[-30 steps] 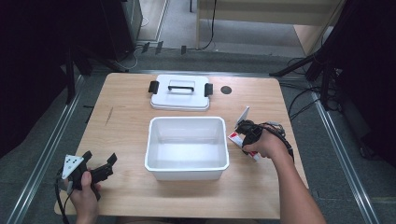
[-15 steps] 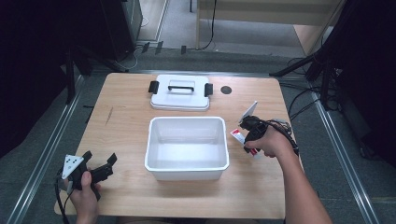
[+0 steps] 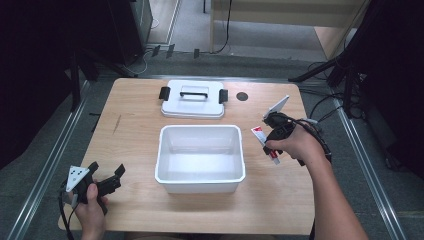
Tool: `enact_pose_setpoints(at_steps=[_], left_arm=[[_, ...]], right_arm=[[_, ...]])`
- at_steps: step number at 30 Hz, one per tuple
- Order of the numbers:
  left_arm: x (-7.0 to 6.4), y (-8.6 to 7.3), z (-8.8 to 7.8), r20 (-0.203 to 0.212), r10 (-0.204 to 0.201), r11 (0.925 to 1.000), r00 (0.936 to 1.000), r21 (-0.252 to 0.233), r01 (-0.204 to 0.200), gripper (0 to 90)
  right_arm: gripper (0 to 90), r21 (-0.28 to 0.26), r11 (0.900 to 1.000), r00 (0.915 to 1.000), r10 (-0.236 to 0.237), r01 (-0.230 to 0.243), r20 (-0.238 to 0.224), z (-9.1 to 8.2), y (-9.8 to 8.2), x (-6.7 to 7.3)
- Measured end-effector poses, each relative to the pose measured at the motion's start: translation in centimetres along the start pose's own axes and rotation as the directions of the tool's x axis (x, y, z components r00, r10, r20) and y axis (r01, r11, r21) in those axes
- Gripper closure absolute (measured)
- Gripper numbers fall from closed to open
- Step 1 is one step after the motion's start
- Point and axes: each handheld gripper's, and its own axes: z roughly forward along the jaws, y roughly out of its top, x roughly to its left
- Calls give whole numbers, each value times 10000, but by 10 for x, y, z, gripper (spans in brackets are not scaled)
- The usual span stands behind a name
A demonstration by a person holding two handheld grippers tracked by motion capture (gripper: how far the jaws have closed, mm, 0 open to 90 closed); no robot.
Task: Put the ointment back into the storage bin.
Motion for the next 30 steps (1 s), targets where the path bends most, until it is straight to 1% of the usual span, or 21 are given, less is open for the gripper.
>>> enact_pose_setpoints(at_steps=[5,6,7,10,11,12,15,16,17,18,19,20,21,22,23,25,26,28,29,30], left_arm=[[0,0,0,-5,4,10000,10000,-4,-4,0],[0,0,0,-9,8,10000,10000,-1,-8,0],[0,0,0,-9,8,10000,10000,-1,-8,0],[0,0,0,9,-22,10000,10000,7,22,0],[0,0,0,9,-34,10000,10000,11,34,0],[0,0,0,15,-35,10000,10000,16,35,0],[0,0,0,23,-37,10000,10000,10,37,0],[0,0,0,14,-37,10000,10000,16,37,0],[0,0,0,14,-37,10000,10000,16,37,0],[0,0,0,12,-42,10000,10000,11,42,0],[0,0,0,12,-42,10000,10000,11,42,0],[0,0,0,5,-36,10000,10000,15,36,0],[0,0,0,5,-36,10000,10000,15,36,0],[0,0,0,0,-58,10000,10000,-1,58,0],[0,0,0,2,-41,10000,10000,3,41,0],[0,0,0,6,-49,10000,10000,4,49,0],[1,0,0,13,-52,10000,10000,16,52,0],[1,0,0,30,-68,10000,10000,14,68,0],[1,0,0,30,-68,10000,10000,14,68,0],[1,0,0,40,-77,10000,10000,5,77,0]], right_arm=[[723,-242,9996,9999,109,-111,-58,-18,1,4],[723,-307,9994,9999,146,-148,-62,-24,2,6],[723,-307,9994,9999,146,-148,-62,-24,2,6],[724,-354,9993,9999,127,-128,-22,-34,3,9],[724,-354,9993,9999,127,-128,-22,-34,3,9],[724,-426,9991,10000,-11,11,13,-38,4,12],[724,-444,9990,10000,-66,66,8,-41,5,15],[724,-486,9986,9998,-196,192,-73,-44,6,19],[724,-486,9986,9998,-196,192,-73,-44,6,19],[724,-516,9982,9995,-310,307,-45,-47,7,24],[724,-516,9982,9995,-310,307,-45,-47,7,24],[724,-529,9972,9986,-533,532,1,-50,9,30],[724,-509,9969,9982,-596,596,15,-51,10,34],[724,-509,9969,9982,-596,596,15,-51,10,34],[724,-501,9963,9975,-701,704,83,-53,11,37],[723,-606,9945,9963,-854,855,54,-56,13,44],[724,-631,9928,9948,-1020,1019,16,-59,16,52],[723,-657,9902,9923,-1237,1231,-58,-61,18,61],[723,-657,9902,9923,-1237,1231,-58,-61,18,61],[723,-621,9889,9908,-1355,1350,-43,-62,19,65]])
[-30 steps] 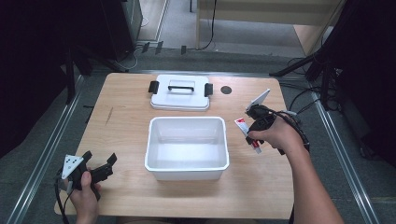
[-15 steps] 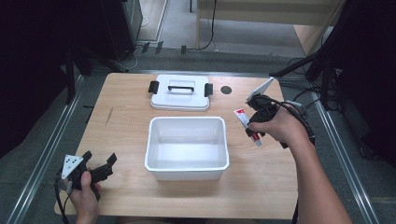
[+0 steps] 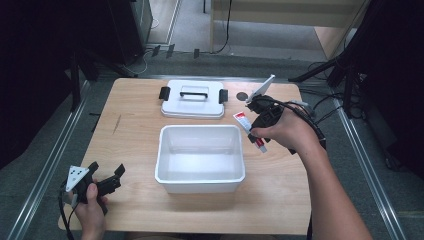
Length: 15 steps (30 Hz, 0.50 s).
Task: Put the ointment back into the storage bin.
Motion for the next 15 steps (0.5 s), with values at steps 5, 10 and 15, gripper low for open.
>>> enact_pose_setpoints(at_steps=[5,10,15], left_arm=[[0,0,0,23,-46,10000,10000,24,46,0],[1,0,0,28,-55,10000,10000,37,55,0],[1,0,1,37,-77,10000,10000,36,77,0]], right_arm=[[723,43,9990,9989,-450,451,-108,-2,8,17],[723,121,9964,9963,-838,840,-208,2,15,35],[722,214,9923,9923,-1215,1221,-256,6,18,43]])
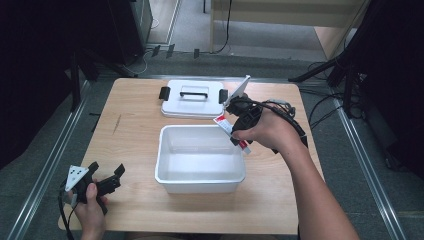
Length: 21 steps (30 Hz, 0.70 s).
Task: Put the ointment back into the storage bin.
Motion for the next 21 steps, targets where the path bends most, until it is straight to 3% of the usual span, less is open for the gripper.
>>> enact_pose_setpoints(at_steps=[1,2,3,4,5,6,7,8,9,10,11,12,13,14,15,16,17,18,19,20,21], left_arm=[[0,0,0,6,-24,10000,10000,13,24,0],[0,0,0,6,-24,10000,10000,13,24,0],[0,0,0,4,-16,10000,10000,15,16,0],[0,0,0,4,-16,10000,10000,15,16,0],[0,0,0,4,-16,10000,10000,16,16,0],[0,0,0,7,-23,10000,10000,13,23,0],[0,0,0,3,-43,10000,10000,5,43,0],[0,0,0,3,-42,10000,10000,9,42,0],[0,0,0,3,-42,10000,10000,9,42,0],[0,0,0,4,-38,10000,10000,9,38,0],[0,0,0,-3,-31,10000,10000,20,31,0],[0,0,0,-5,-33,10000,10000,28,33,0],[0,0,0,-2,-38,10000,10000,30,38,0],[0,0,0,-2,-38,10000,10000,30,38,0],[0,0,0,-6,-34,10000,10000,30,34,0],[0,0,0,0,-43,10000,10000,30,43,0],[0,0,1,0,-54,10000,10000,19,54,0],[0,0,1,0,-54,10000,10000,19,54,0],[0,0,1,3,-54,10000,10000,21,54,0],[0,0,1,-3,-57,10000,10000,25,57,0],[0,0,1,-2,-57,10000,10000,26,57,0]], right_arm=[[722,-31,9994,9993,-358,358,-90,2,2,4],[722,-31,9994,9993,-358,358,-90,2,2,4],[721,-108,9966,9964,-822,819,-206,5,3,7],[721,-108,9966,9964,-822,819,-206,5,3,7],[721,-156,9905,9902,-1373,1369,-265,8,3,10],[721,-156,9905,9902,-1373,1369,-265,8,3,10],[720,-167,9741,9739,-2257,2253,-242,11,3,14],[719,-217,9607,9607,-2770,2766,-182,13,3,15],[719,-217,9607,9607,-2770,2766,-182,13,3,15],[719,-291,9463,9466,-3223,3219,-116,14,3,16],[718,-466,8990,8996,-4365,4354,-148,17,2,20],[717,-540,8771,8778,-4787,4772,-172,19,1,21],[717,-655,8496,8506,-5254,5234,-182,20,1,21],[717,-655,8496,8506,-5254,5234,-182,20,1,21],[717,-809,8223,8238,-5665,5632,-225,21,0,22],[716,-1096,7696,7722,-6349,6291,-259,24,-3,23],[716,-1158,7496,7525,-6581,6517,-256,25,-3,24],[716,-1158,7496,7525,-6581,6517,-256,25,-3,24],[715,-1122,7337,7361,-6763,6701,-264,27,-5,24],[715,-985,7087,7112,-7029,6987,-129,31,-6,24],[715,-863,7040,7058,-7083,7049,-134,33,-6,24]])
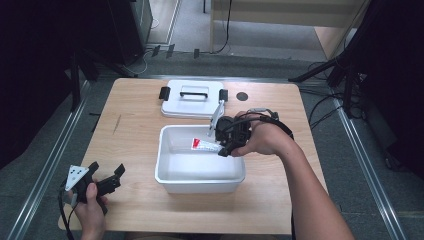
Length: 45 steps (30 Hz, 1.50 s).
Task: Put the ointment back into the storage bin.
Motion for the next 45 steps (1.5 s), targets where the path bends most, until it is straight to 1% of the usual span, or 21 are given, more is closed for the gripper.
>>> enact_pose_setpoints(at_steps=[3,4,5,6,8,11,18,19,20,22,24,28,29,31,33,34,37,38,40,42,45], left_arm=[[0,0,0,2,4,10000,10000,4,-4,0],[0,0,0,4,8,10000,10000,14,-8,0],[0,0,0,3,8,10000,10000,12,-8,0],[0,0,0,-3,27,10000,10000,3,-27,0],[0,0,0,-2,27,10000,10000,2,-27,0],[0,0,0,1,36,10000,10000,4,-36,0],[0,0,0,10,42,10000,10000,24,-42,0],[0,0,0,6,33,10000,10000,29,-33,0],[0,0,0,11,29,10000,10000,40,-29,0],[0,0,0,8,27,10000,10000,45,-27,0],[0,0,0,9,29,10000,10000,42,-29,0],[0,0,0,12,26,10000,10000,45,-26,0],[0,0,0,12,24,10000,10000,42,-24,0],[0,0,0,14,25,10000,10000,42,-25,0],[0,0,0,15,24,10000,10000,43,-24,0],[1,0,0,14,23,10000,10000,46,-23,0],[1,0,0,15,25,10000,10000,49,-25,0],[1,0,0,18,26,10000,10000,49,-26,0],[1,0,0,19,25,10000,10000,48,-25,0],[1,0,0,29,14,10000,10000,49,-14,0],[1,0,0,32,23,10000,10000,55,-24,0]], right_arm=[[715,136,9998,9999,-112,112,1,3,-1,0],[716,163,9997,9998,-181,183,-100,5,-1,1],[715,242,9997,9999,-70,72,-109,6,-1,2],[715,242,9997,9999,-70,72,-109,6,-1,2],[716,238,9995,9997,-210,214,-145,8,0,3],[716,383,9992,9997,-110,119,-229,12,-1,4],[718,517,9983,9988,-235,258,-436,23,-1,5],[718,542,9982,9987,-250,275,-447,25,-1,5],[718,707,9974,9987,-117,152,-492,29,-1,6],[718,739,9969,9981,-243,284,-561,34,-1,6],[719,932,9955,9978,-103,163,-654,40,-1,7],[720,998,9946,9967,-210,288,-781,48,-2,7],[719,1109,9937,9969,-66,153,-783,50,-2,8],[720,1176,9929,9967,-102,196,-804,53,-2,8],[720,1247,9921,9967,-20,121,-809,56,-2,8],[720,1386,9903,9967,23,90,-812,59,-2,8],[720,1421,9898,9963,20,103,-864,63,-1,8],[720,1576,9874,9964,28,107,-850,66,0,9],[720,1641,9864,9965,36,102,-830,67,0,9],[720,1896,9817,9968,1,151,-800,72,2,11],[720,1991,9798,9967,-5,167,-812,75,3,11]])
